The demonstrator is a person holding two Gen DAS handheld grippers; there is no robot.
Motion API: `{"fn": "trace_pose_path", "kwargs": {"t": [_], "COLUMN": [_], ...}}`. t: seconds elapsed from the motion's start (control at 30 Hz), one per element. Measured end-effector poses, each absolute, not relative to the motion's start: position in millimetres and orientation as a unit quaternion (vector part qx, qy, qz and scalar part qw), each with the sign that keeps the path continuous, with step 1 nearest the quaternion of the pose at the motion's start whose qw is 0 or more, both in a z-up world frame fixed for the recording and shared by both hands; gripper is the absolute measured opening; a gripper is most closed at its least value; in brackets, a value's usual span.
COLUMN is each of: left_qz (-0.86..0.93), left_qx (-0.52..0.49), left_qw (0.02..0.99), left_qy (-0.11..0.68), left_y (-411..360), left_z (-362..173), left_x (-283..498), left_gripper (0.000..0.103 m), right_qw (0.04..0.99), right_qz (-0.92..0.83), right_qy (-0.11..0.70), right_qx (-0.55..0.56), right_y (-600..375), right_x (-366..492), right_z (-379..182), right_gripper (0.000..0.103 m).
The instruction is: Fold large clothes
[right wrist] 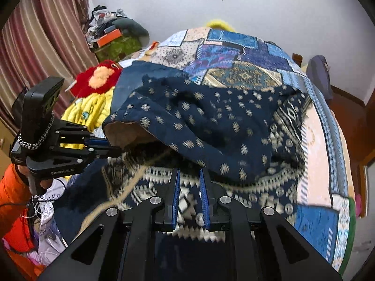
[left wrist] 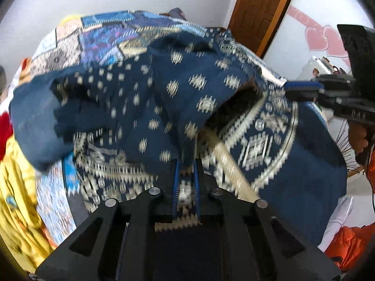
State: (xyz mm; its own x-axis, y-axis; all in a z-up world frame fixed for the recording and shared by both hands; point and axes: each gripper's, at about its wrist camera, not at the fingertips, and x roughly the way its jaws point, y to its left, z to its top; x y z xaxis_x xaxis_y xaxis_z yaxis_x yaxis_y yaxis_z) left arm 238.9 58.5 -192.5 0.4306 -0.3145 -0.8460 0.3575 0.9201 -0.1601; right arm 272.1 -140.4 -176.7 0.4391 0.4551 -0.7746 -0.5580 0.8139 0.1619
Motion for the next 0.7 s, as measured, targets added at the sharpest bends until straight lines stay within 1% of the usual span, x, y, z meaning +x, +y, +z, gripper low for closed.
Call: {"fn": "trace_pose_path", "kwargs": {"t": [0.17,0.23,0.3,0.37,0.53,0.57,0.7], "left_qz": [-0.17,-0.149,-0.122,-0.107,-0.095,-0.096,-0.116], "left_qx": [0.013,0.013,0.014,0.009,-0.011,-0.012,-0.036], "left_qw": [0.846,0.855,0.868,0.878,0.887,0.887,0.879], "left_qy": [0.505,0.497,0.48,0.466,0.452,0.452,0.462], "left_y": [77,90,103,111,122,121,105], "left_z": [-197,-188,-174,-163,-147,-148,-157], "left_x": [221,222,230,241,306,314,364], "left_gripper": [0.01,0.016,0.034,0.043,0.045,0.047,0.047], "right_qw": [0.854,0.853,0.854,0.857,0.864,0.864,0.86], "right_qz": [0.266,0.258,0.252,0.244,0.221,0.217,0.207], "right_qy": [0.444,0.451,0.454,0.453,0.451,0.453,0.465], "right_qx": [-0.051,-0.041,-0.03,-0.013,0.018,0.025,0.044], "right_y": [-157,-164,-171,-179,-199,-202,-214], "right_x": [271,276,282,288,303,306,315], "right_z": [-179,-178,-176,-173,-171,-171,-175], "right_gripper": [0.014,0.014,0.014,0.014,0.014,0.014,0.014]}}
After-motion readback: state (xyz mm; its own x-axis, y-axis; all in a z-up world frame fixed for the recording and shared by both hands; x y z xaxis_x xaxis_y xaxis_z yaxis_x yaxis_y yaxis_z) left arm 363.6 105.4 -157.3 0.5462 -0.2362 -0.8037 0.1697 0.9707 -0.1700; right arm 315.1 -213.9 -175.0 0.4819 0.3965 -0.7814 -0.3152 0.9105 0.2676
